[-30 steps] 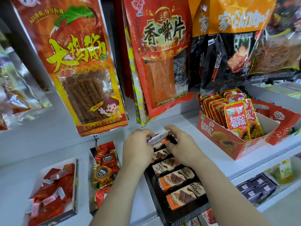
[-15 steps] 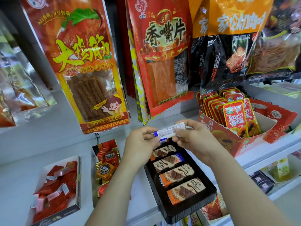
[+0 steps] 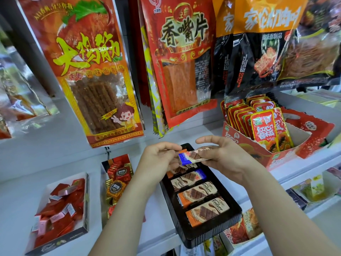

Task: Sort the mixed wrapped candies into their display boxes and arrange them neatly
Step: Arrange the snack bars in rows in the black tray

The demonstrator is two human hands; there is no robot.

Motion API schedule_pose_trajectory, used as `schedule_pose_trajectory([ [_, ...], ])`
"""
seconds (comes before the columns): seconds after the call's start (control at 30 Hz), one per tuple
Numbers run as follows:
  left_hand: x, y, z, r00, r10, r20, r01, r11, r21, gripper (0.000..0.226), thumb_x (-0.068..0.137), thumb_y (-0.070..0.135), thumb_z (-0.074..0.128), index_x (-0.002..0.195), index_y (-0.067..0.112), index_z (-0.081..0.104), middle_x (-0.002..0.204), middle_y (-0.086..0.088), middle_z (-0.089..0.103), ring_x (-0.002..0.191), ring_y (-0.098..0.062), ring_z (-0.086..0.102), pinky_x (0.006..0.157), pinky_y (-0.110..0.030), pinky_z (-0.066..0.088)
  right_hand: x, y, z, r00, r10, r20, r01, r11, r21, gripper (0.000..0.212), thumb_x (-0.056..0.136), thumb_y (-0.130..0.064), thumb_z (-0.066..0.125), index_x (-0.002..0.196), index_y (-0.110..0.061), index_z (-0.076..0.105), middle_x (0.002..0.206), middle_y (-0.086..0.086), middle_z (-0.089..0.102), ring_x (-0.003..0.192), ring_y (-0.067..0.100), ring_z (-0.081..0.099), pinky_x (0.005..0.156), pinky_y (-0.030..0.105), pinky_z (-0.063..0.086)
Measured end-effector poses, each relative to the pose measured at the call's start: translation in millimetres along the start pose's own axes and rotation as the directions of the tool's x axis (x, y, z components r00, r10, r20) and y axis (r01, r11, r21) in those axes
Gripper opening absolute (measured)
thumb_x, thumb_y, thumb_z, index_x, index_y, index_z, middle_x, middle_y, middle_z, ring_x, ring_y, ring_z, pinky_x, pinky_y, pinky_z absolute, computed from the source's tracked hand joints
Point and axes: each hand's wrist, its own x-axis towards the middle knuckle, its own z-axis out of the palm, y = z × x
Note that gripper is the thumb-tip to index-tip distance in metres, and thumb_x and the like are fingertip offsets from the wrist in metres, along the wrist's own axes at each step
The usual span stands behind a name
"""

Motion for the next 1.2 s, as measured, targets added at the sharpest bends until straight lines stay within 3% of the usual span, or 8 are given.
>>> schedule_pose_trajectory([
  [0.17, -4, -4, 0, 1.0, -0.006, 0.02, 0.008, 0.998, -0.07, 0.009, 0.091, 0.013, 0.065, 0.095, 0.016, 0.072, 0.087, -0.007, 0.075, 0.083, -0.02, 0.072, 0.079, -0.034, 0.059, -4, -3, 0, 1.0, -0.025, 0.003, 0.025, 0.994, -0.104, 0.031, 0.084, 0.013, 0.059, 0.106, -0.009, 0.063, 0.092, 0.018, 0.061, 0.085, 0.028, 0.067, 0.071, 0.033, 0.056],
  [0.27, -5, -7, 0, 0.999, 0.043, -0.019, -0.044, 0.999, -0.029, 0.011, 0.085, 0.007, 0.07, 0.091, 0.016, 0.074, 0.086, -0.008, 0.075, 0.083, -0.023, 0.071, 0.082, -0.039, 0.058, -9, -9, 2, 0.997, -0.072, 0.032, 0.079, 0.934, -0.35, 0.031, 0.081, 0.007, 0.065, 0.104, -0.013, 0.064, 0.073, 0.007, 0.059, 0.073, 0.02, 0.063, 0.076, 0.041, 0.054],
  [0.43, -11, -1, 2, 0.991, 0.13, 0.021, -0.129, 0.991, -0.028, 0.015, 0.083, 0.006, 0.072, 0.087, 0.02, 0.075, 0.082, -0.004, 0.075, 0.077, -0.014, 0.07, 0.068, -0.022, 0.056, -21, -17, 12, 0.99, -0.06, 0.13, 0.132, 0.737, -0.663, 0.029, 0.082, -0.013, 0.073, 0.11, -0.018, 0.064, 0.08, 0.008, 0.066, 0.059, 0.015, 0.059, 0.052, 0.026, 0.047],
  [0.6, -16, 1, 9, 0.982, 0.186, 0.044, -0.18, 0.977, -0.117, 0.024, 0.083, 0.015, 0.072, 0.106, 0.021, 0.066, 0.096, -0.001, 0.074, 0.091, -0.017, 0.07, 0.08, -0.026, 0.056, -22, -19, 12, 0.984, -0.127, 0.126, 0.178, 0.775, -0.606, 0.03, 0.084, -0.007, 0.07, 0.112, -0.017, 0.065, 0.077, 0.009, 0.071, 0.075, 0.018, 0.066, 0.079, 0.034, 0.048],
  [0.73, -17, -2, 3, 0.985, 0.058, 0.16, -0.052, 0.998, -0.038, 0.033, 0.082, 0.028, 0.071, 0.112, 0.021, 0.059, 0.098, -0.002, 0.074, 0.085, -0.017, 0.07, 0.079, -0.034, 0.057, -22, -20, 13, 0.99, -0.138, 0.024, 0.139, 0.944, -0.299, 0.02, 0.084, 0.0, 0.068, 0.101, -0.008, 0.063, 0.087, 0.019, 0.067, 0.073, 0.021, 0.065, 0.068, 0.028, 0.055],
  [0.83, -18, -3, -2, 0.981, 0.04, 0.19, -0.05, 0.998, 0.048, 0.014, 0.088, 0.021, 0.067, 0.102, 0.021, 0.066, 0.087, -0.004, 0.074, 0.072, -0.013, 0.065, 0.072, -0.03, 0.055, -22, -21, 11, 0.994, -0.102, -0.045, 0.091, 0.975, -0.201, 0.009, 0.086, -0.002, 0.065, 0.094, -0.003, 0.061, 0.097, 0.028, 0.067, 0.072, 0.028, 0.065, 0.065, 0.03, 0.059],
  [1.1, -13, -13, -9, 0.99, 0.02, 0.139, -0.055, 0.966, 0.251, 0.013, 0.09, 0.012, 0.065, 0.099, 0.019, 0.073, 0.08, 0.001, 0.067, 0.066, -0.01, 0.061, 0.058, -0.017, 0.052, -12, -7, -3, 0.987, -0.094, -0.132, 0.023, 0.889, -0.458, 0.011, 0.083, -0.007, 0.072, 0.087, 0.002, 0.069, 0.07, 0.017, 0.066, 0.057, 0.018, 0.064, 0.051, 0.022, 0.048],
  [1.2, -13, -13, -11, 0.988, 0.018, 0.156, -0.062, 0.956, 0.286, 0.018, 0.085, 0.014, 0.073, 0.096, 0.028, 0.072, 0.085, 0.004, 0.066, 0.071, -0.007, 0.061, 0.069, -0.021, 0.055, -7, -2, -5, 0.982, -0.089, -0.166, -0.021, 0.825, -0.564, 0.011, 0.081, -0.011, 0.075, 0.079, -0.001, 0.071, 0.06, 0.012, 0.067, 0.049, 0.013, 0.063, 0.047, 0.021, 0.046],
])
